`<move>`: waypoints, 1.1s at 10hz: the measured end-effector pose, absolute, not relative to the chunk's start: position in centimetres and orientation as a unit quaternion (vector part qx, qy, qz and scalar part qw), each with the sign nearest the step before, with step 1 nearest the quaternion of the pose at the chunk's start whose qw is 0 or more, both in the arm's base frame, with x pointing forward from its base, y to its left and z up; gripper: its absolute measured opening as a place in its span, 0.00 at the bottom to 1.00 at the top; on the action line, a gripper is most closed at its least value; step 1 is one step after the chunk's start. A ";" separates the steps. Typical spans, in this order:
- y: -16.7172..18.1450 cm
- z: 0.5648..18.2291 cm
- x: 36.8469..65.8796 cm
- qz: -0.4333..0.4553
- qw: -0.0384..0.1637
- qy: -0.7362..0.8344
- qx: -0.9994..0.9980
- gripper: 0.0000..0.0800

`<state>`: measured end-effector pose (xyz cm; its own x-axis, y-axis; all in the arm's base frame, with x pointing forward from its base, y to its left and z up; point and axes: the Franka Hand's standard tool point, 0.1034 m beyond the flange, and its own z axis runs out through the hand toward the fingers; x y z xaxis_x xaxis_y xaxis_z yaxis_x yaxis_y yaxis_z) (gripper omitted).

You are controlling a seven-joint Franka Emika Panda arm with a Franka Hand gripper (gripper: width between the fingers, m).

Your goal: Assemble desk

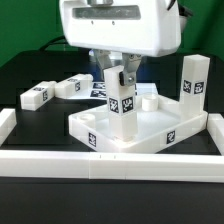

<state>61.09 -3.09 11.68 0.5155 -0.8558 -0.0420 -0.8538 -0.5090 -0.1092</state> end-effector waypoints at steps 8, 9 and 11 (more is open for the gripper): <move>-2.8 11.6 61.1 -0.013 0.057 0.416 -0.908 0.80; -2.7 11.6 61.1 -0.016 0.056 0.374 -0.926 0.81; -2.6 11.6 61.1 -0.020 0.055 0.296 -0.953 0.81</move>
Offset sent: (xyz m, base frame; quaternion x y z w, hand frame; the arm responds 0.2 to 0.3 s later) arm 0.0000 0.0000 0.0000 0.0000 0.0000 0.0000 1.0000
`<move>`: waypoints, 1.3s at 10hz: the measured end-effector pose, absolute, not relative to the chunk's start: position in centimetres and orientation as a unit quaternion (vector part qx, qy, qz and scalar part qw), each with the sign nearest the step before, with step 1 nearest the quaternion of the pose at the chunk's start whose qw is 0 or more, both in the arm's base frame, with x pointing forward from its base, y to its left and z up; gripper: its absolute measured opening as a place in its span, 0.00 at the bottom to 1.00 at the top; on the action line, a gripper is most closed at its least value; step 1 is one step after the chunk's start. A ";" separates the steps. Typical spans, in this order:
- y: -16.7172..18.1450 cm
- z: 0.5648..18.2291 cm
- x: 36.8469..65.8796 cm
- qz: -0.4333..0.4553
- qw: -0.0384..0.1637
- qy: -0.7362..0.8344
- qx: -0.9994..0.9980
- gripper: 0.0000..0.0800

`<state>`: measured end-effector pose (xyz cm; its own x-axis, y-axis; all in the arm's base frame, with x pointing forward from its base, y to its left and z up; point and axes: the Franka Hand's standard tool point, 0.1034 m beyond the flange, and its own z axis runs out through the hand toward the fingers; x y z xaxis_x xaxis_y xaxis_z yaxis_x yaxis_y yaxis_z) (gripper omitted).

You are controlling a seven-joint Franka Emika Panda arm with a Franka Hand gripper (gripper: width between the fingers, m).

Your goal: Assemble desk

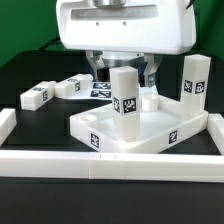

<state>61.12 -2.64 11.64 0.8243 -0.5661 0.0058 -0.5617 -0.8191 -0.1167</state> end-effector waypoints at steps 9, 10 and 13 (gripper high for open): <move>-2.7 11.6 61.1 -0.035 0.030 -0.061 -0.997 0.81; -2.7 11.7 61.1 -0.035 0.029 -0.070 -0.997 0.81; -2.7 11.6 61.1 -0.034 0.029 -0.068 -0.997 0.49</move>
Offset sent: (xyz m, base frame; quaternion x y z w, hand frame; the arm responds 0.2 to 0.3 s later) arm 0.0074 0.0035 -0.0003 -0.0087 0.0026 -0.2569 0.9664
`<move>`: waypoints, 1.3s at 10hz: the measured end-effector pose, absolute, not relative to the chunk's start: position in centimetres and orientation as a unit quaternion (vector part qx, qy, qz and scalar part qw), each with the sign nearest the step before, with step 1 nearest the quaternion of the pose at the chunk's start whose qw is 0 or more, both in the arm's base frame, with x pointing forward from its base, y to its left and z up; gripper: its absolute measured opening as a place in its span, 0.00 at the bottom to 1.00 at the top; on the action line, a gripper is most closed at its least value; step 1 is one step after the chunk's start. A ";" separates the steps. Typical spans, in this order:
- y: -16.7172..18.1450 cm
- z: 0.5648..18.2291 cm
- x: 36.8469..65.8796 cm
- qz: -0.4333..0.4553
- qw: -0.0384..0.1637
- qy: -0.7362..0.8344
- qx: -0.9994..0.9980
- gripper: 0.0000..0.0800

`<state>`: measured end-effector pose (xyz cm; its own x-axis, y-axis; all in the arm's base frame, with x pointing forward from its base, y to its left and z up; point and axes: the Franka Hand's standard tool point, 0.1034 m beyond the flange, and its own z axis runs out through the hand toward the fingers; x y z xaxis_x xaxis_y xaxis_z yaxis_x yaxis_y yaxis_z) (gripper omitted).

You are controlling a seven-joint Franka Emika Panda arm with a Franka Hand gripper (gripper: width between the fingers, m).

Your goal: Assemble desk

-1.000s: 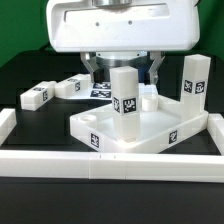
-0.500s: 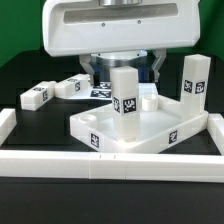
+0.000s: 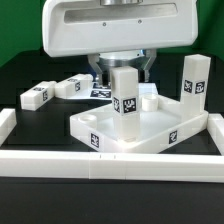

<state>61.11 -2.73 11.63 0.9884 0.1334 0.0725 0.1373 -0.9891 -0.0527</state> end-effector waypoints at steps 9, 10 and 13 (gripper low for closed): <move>-2.7 11.6 61.0 -0.026 0.047 0.188 -0.981 0.36; -2.5 11.5 61.0 -0.022 0.049 0.249 -0.967 0.36; -1.2 11.4 61.0 -0.011 0.052 0.412 -0.910 0.36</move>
Offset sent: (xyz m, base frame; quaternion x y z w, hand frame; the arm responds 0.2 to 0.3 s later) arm 0.0000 0.0000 0.0000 0.0000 0.0000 0.0000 1.0000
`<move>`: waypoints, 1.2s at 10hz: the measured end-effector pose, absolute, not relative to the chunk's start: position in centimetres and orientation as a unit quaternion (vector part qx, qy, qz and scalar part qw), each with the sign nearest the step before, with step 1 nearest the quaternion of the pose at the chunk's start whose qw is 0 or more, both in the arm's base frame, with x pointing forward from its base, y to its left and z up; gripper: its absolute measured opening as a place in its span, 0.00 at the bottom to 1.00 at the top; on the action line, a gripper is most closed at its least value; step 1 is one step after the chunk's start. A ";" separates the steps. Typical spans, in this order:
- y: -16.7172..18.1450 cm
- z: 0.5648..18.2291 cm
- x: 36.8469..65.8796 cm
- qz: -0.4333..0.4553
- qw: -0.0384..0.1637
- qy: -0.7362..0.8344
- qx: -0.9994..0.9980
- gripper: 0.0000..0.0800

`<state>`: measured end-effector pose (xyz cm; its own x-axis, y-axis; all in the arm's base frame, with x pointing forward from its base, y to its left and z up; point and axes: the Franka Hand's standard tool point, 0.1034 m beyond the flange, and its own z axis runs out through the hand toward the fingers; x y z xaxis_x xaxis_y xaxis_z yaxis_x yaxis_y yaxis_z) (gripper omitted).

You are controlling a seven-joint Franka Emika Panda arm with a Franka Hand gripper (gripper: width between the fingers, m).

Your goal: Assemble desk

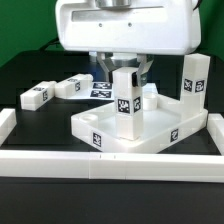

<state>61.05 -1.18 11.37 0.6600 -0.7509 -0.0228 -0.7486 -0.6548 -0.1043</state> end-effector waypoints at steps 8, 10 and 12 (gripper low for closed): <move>0.0 11.3 61.1 -0.002 0.055 0.539 -0.841 0.71; 0.0 11.3 61.1 -0.007 0.054 0.470 -0.881 0.79; 0.1 11.3 61.1 -0.012 0.053 0.372 -0.927 0.81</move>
Offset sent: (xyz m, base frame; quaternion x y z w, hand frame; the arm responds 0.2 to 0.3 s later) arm -0.0030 0.0043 -0.0054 -0.0228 -0.0065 0.2255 0.9739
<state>61.07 0.08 11.30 0.7229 -0.6908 -0.0166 -0.6882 -0.7177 -0.1065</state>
